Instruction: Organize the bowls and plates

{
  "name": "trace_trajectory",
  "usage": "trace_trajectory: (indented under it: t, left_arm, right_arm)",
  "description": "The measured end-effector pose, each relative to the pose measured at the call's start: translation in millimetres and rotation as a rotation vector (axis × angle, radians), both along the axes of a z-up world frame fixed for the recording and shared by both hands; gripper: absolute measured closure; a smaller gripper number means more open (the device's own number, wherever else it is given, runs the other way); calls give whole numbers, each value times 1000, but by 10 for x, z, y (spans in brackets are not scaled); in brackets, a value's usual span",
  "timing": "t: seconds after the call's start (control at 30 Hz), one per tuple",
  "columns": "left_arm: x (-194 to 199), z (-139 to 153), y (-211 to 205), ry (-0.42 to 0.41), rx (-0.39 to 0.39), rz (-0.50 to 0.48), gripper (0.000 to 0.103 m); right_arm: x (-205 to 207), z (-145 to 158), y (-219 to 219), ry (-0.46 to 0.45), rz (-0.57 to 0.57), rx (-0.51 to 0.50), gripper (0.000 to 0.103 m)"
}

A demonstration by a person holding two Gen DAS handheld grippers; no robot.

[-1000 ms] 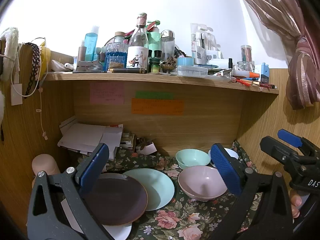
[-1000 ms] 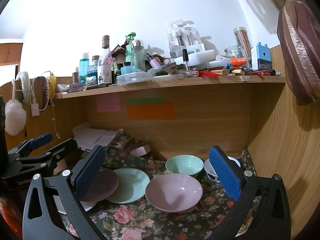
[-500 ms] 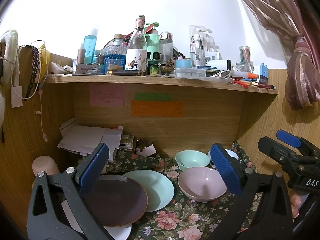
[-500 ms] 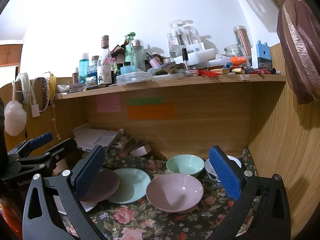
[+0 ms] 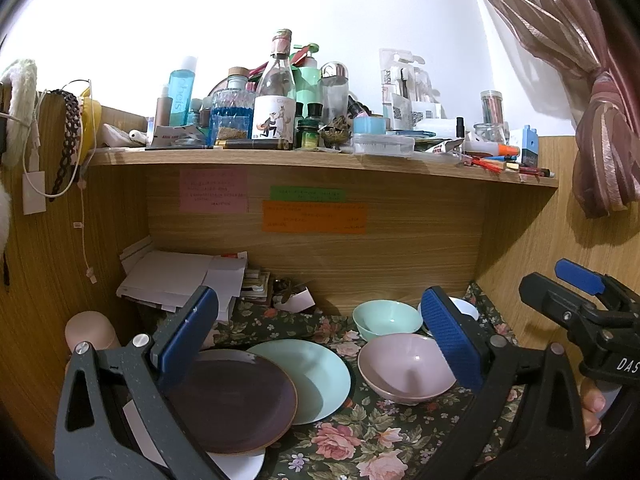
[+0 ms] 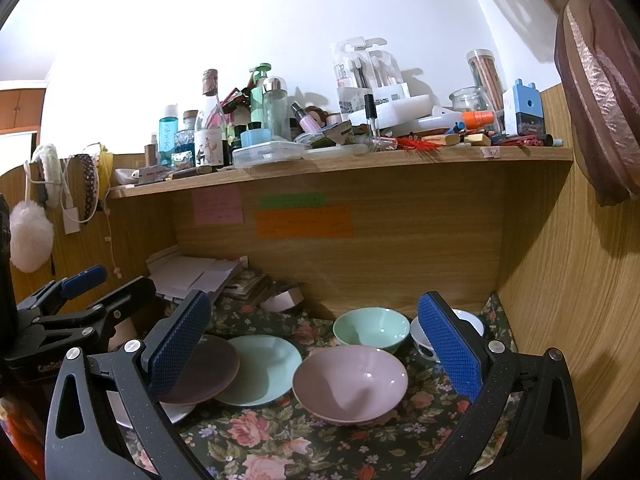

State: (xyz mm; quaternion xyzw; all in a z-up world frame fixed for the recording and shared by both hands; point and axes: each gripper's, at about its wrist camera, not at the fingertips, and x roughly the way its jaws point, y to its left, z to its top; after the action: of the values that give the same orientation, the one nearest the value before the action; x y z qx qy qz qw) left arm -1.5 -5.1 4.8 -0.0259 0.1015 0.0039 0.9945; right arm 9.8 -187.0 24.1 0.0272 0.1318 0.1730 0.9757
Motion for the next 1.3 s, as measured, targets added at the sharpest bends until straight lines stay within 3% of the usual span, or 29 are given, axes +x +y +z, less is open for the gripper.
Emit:
trace_trajectory:
  t: [1.03, 1.3]
  left_arm:
    - [84, -31, -21, 11, 3, 7, 0]
    - [145, -124, 52, 35, -1, 15, 0]
  right_arm:
    - [43, -15, -1, 9, -2, 7, 0]
    - [153, -85, 85, 46, 23, 16, 0]
